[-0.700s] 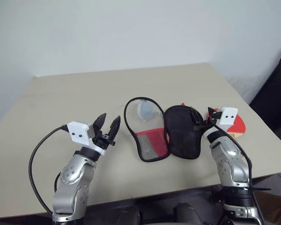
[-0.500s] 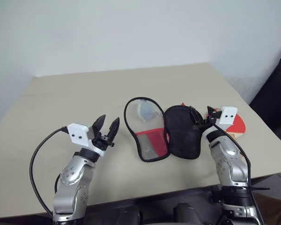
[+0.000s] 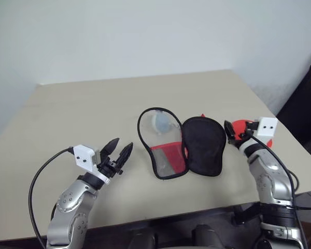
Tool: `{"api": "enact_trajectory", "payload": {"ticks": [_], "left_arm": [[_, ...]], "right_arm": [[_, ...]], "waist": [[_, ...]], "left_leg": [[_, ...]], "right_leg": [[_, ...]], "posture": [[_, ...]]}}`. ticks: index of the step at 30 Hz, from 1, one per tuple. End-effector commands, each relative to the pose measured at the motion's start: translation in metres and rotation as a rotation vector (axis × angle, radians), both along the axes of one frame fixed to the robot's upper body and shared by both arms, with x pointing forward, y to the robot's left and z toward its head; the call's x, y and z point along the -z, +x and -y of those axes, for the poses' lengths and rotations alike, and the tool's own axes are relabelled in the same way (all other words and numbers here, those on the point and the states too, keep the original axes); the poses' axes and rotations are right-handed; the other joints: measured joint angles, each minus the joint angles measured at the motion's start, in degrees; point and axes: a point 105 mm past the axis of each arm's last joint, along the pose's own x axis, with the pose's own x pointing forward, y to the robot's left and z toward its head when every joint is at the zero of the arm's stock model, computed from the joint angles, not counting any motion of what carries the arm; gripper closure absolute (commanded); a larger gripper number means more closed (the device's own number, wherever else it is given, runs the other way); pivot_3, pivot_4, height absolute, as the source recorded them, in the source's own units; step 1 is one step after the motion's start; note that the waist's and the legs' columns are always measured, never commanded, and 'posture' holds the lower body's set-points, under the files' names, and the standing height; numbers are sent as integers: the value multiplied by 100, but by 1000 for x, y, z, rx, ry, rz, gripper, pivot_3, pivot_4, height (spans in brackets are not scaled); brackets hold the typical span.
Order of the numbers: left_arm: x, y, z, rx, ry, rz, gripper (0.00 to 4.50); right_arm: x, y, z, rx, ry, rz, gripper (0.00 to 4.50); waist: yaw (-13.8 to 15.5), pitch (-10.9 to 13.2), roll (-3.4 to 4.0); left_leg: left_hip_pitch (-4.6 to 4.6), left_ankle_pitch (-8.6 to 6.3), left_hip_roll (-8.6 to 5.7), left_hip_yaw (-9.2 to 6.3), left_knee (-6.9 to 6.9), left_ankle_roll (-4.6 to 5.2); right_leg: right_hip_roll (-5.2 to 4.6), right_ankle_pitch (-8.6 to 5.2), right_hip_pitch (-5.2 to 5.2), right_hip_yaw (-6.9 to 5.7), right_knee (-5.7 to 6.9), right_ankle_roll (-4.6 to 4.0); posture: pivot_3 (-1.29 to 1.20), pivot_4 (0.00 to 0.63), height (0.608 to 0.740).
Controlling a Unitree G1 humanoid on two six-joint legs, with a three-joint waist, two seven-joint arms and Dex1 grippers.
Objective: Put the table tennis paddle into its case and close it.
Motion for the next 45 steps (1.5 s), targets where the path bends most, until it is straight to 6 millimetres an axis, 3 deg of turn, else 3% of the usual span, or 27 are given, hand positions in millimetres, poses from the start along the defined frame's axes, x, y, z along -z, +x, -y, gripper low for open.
{"api": "enact_trajectory", "payload": {"ticks": [1, 7, 16, 22, 31, 34, 42, 45], "left_arm": [[-6, 4, 6, 50, -10, 34, 1733], [4, 8, 14, 88, -21, 20, 1733], [11, 12, 15, 115, -13, 23, 1733], [23, 7, 6, 102, -12, 6, 1733], [31, 4, 6, 91, -23, 4, 1733], [32, 4, 6, 89, -22, 5, 1733], [31, 6, 6, 85, -20, 11, 1733], [31, 5, 6, 85, -19, 11, 1733]], "right_arm": [[3, -12, 30, 101, -12, -50, 40], [33, -31, 62, 203, -3, -229, 40], [63, -49, 64, 186, 34, -400, 40], [61, -52, 50, 38, 65, -465, 40], [63, -45, 57, 63, 89, -520, 40], [64, -40, 58, 75, 41, -520, 658], [61, -34, 51, 60, -12, -491, 3368], [45, -29, 51, 85, -11, -401, 3363]], "waist": [[3, 0, 0], [-8, 0, 3], [-2, -9, -15], [5, -20, -35], [0, -21, -43], [-6, -24, -49], [-11, -38, -73], [-13, -40, -77]], "left_leg": [[0, 0, 0, 1, 0, 0], [1, 0, 2, 6, -1, 1], [3, 0, 5, 5, 1, 0], [9, -1, 8, 5, 0, 0], [9, -2, 21, 10, 0, -1], [11, -2, 25, 14, 0, -1], [14, -3, 42, 19, -1, -3], [15, -3, 45, 22, -1, -4]], "right_leg": [[0, 0, 0, 0, 0, 0], [0, 0, -3, 3, 0, 0], [1, -2, 4, 0, -3, -1], [3, -7, 12, -2, -7, -11], [11, -9, 11, -2, -10, -14], [14, -9, 10, -2, -11, -14], [26, -6, 9, -1, -12, -19], [28, -5, 8, 0, -12, -20]], "posture": [[0, 0, 740], [0, 0, 740], [0, 0, 740], [0, 0, 740], [0, 0, 740], [0, 0, 740], [0, 0, 740], [0, 0, 740]]}}
